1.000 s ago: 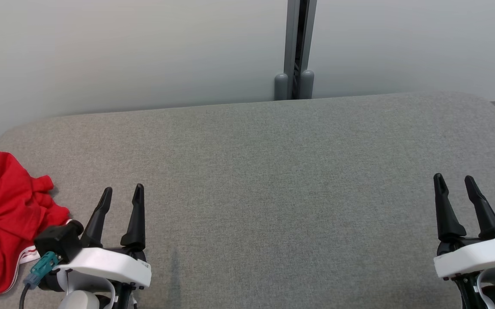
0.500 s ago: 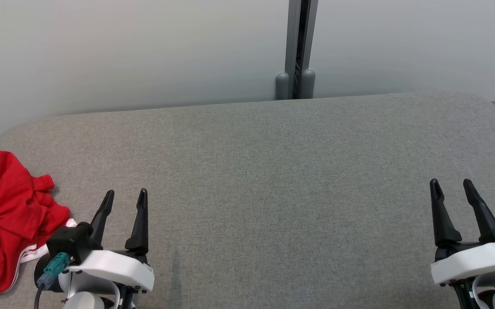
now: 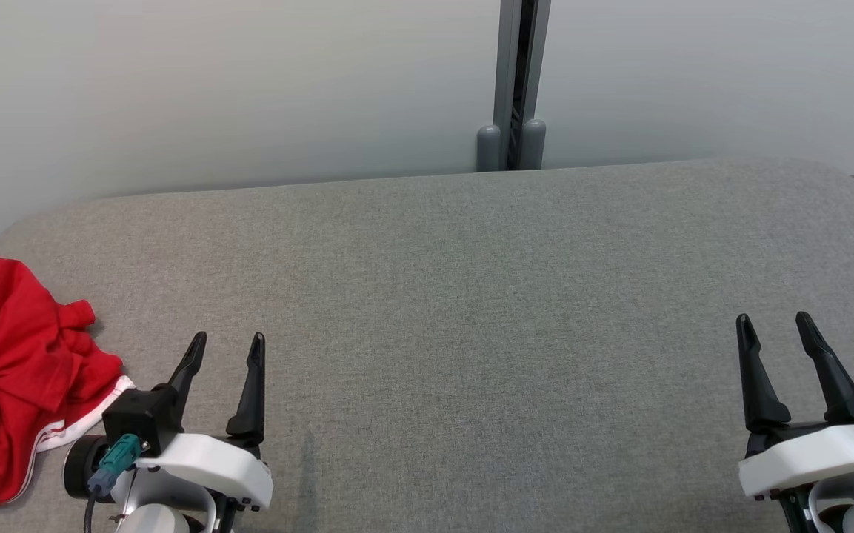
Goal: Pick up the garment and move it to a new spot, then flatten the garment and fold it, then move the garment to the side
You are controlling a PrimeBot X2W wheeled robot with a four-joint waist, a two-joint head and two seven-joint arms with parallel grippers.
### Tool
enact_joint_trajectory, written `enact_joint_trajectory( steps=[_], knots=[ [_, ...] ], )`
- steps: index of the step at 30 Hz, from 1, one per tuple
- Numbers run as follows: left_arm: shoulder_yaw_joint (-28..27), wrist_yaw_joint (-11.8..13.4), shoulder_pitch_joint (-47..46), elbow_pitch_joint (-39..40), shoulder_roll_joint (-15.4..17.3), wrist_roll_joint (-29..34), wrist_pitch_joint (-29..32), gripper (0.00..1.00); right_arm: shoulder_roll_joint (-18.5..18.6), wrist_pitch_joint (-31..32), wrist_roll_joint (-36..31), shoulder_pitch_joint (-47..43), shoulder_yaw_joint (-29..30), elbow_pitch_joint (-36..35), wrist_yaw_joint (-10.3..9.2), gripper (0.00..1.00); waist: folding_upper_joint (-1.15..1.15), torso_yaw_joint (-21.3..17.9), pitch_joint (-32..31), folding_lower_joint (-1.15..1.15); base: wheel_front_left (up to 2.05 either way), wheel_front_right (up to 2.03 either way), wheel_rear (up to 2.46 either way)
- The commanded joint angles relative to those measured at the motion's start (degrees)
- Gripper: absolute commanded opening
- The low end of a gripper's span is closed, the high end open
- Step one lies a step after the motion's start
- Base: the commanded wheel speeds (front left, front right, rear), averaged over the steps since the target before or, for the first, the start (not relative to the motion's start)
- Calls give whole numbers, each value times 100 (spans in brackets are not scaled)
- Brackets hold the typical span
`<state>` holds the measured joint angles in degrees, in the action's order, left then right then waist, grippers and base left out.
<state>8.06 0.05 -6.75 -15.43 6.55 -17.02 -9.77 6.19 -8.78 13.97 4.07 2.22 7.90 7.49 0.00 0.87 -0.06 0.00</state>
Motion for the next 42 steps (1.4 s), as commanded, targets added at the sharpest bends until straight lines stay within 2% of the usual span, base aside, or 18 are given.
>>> enact_joint_trajectory(
  steps=[1,21,28,35,42],
  knots=[
    [9,16,-119,8,50,122,-19,100,16,-59,-67,-41,-9,-9,0,100,0,1,-1,0,0,0,0],
    [82,27,-128,-78,64,494,-7,100,-6,-243,-514,-97,-34,21,0,100,0,26,6,0,0,0,0],
    [80,35,-167,-35,46,363,-26,100,-4,-263,-386,-83,12,30,0,100,0,127,39,0,0,0,0],
    [71,65,-220,2,26,298,-41,100,-23,-255,-336,-52,17,-31,0,100,0,373,50,0,0,0,0],
    [-49,149,-322,3,52,165,-90,100,-8,-214,-394,25,-108,-199,0,100,0,989,113,0,0,0,0]
  ],
)
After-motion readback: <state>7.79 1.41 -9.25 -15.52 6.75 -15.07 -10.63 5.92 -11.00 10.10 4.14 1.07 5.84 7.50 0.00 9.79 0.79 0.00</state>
